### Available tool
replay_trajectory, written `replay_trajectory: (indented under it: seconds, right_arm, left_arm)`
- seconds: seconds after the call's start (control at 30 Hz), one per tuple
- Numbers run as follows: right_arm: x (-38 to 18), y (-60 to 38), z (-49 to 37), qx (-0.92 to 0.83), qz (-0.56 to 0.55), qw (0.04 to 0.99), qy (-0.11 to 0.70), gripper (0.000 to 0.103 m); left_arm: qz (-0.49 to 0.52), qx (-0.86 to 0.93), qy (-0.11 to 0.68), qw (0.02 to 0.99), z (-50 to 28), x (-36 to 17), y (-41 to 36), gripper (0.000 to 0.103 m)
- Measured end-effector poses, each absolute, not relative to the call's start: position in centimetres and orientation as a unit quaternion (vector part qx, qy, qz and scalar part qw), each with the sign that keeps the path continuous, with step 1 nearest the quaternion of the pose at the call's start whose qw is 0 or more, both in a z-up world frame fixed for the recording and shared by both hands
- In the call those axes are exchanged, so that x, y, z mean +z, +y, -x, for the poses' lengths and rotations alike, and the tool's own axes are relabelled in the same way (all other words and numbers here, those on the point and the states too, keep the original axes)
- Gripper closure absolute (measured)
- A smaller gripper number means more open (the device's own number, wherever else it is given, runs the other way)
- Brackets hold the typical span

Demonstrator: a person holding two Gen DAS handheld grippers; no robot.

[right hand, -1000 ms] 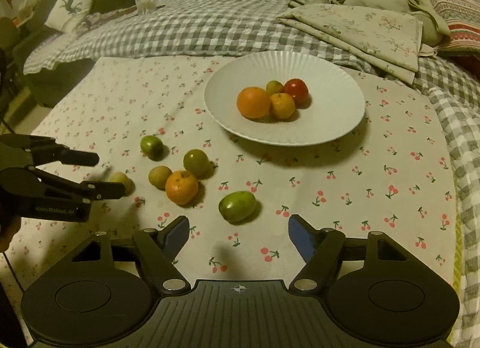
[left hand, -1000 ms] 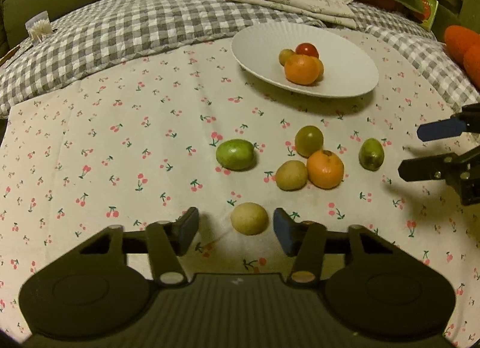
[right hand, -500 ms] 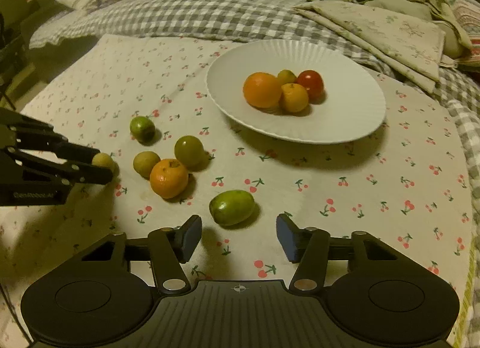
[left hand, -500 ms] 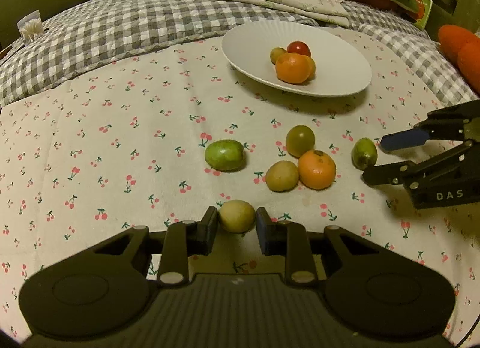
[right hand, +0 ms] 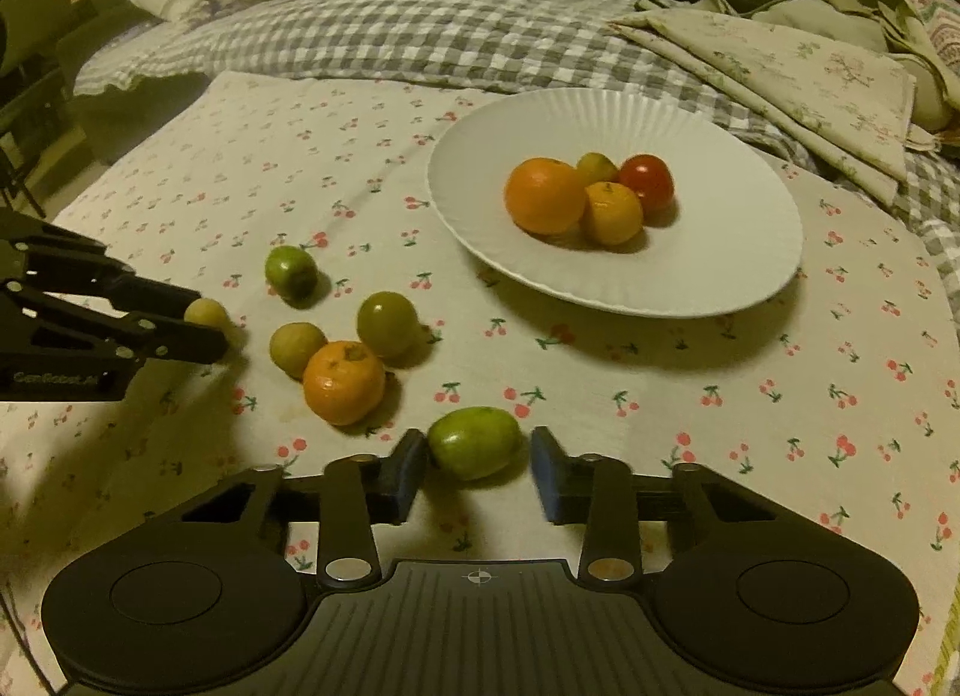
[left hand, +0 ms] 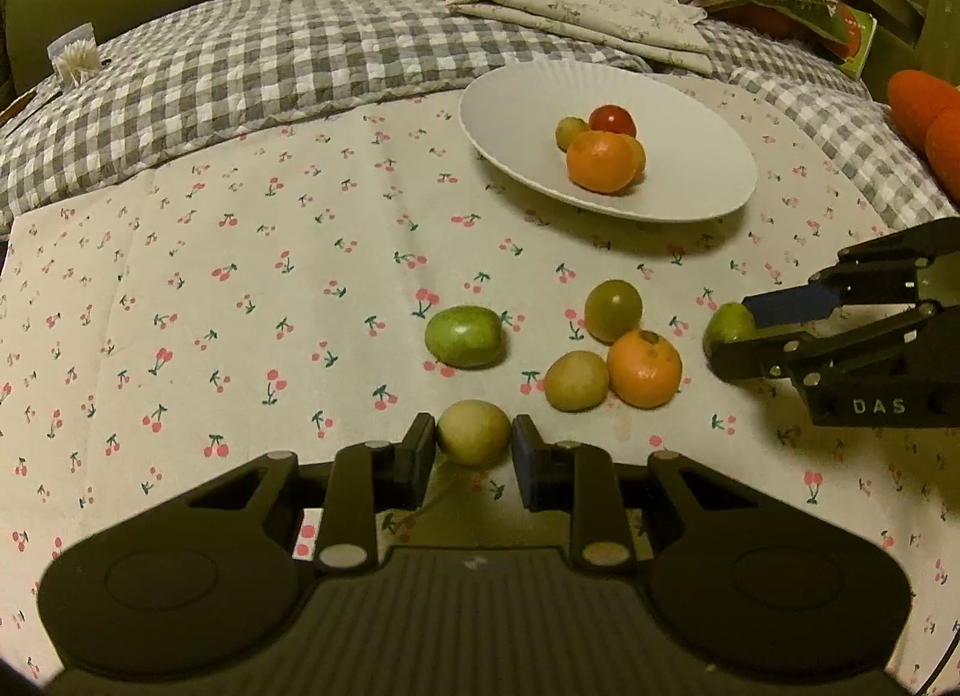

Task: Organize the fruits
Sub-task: 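Grasp the green fruit with the right tool while the left tool lifts the pale fruit, then carry both fruits onto the white plate and open both tools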

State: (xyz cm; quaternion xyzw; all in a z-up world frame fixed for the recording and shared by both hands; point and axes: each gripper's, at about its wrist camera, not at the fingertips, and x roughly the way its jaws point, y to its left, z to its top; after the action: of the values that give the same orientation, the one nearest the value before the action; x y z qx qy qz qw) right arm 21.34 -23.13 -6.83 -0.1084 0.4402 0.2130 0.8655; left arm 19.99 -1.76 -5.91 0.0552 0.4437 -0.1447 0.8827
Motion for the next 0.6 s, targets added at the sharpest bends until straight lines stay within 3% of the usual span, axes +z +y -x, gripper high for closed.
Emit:
replay_trajectory:
  seconds: [0.6]
  right_arm:
    - [-4.2,-24.3,-21.2,0.206,0.084,0.875,0.430,0.071]
  left_arm:
    - [-0.073,-0.141,0.403,0.901,-20.1,-4.0,-2.8,0.077]
